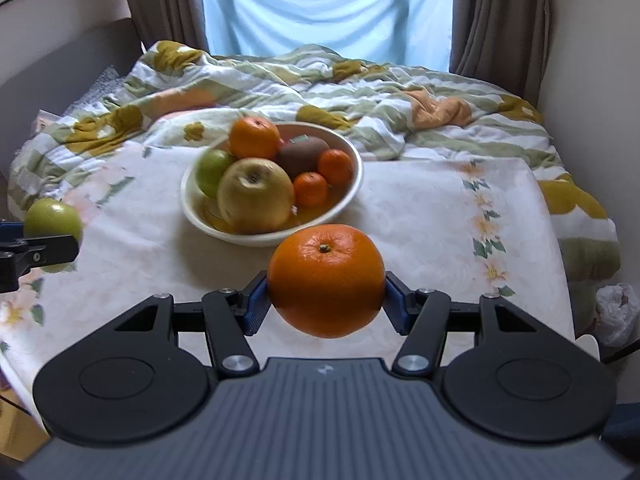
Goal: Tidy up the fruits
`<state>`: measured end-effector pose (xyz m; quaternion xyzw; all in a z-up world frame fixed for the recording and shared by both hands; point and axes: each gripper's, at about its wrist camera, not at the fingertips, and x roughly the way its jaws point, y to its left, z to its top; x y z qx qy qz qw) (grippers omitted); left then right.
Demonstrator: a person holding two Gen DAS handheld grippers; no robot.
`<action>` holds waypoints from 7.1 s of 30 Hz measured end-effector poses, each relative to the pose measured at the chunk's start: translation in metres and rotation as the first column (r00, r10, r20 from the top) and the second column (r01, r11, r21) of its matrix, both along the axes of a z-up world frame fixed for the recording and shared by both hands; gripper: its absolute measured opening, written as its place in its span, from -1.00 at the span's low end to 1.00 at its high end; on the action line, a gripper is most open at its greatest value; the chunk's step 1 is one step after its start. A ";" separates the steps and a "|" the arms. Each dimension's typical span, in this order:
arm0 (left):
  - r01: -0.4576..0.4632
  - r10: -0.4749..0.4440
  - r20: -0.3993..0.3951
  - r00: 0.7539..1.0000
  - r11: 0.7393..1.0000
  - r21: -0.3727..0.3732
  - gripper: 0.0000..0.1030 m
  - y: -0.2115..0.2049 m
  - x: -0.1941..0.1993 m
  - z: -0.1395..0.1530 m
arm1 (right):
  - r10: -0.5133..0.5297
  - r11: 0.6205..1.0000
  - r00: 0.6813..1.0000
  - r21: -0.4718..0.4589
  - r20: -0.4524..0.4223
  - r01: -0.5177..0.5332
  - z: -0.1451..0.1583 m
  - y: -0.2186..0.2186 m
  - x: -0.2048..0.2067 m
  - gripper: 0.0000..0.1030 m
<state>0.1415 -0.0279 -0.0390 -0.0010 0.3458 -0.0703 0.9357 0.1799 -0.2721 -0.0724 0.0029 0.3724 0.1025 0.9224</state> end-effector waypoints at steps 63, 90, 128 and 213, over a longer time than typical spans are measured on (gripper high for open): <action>0.217 -0.230 -0.116 0.966 0.970 -0.111 0.80 0.029 0.225 -0.029 | -0.214 0.976 0.977 0.046 -0.010 0.214 0.019 0.020 0.152 0.43; 0.159 -0.159 -0.058 0.986 0.987 -0.004 0.96 0.041 0.165 -0.018 | 0.002 1.000 1.000 0.000 -0.013 -0.002 -0.021 0.058 0.159 0.67; 0.009 -0.010 0.074 0.997 1.000 0.010 1.00 0.024 0.003 0.065 | -0.039 0.998 0.992 -0.048 0.119 0.045 0.096 0.022 0.000 1.00; -0.042 0.039 0.048 0.998 0.997 0.064 1.00 0.010 -0.072 0.063 | -0.208 0.977 0.978 -0.050 -0.013 0.207 0.088 0.000 -0.112 1.00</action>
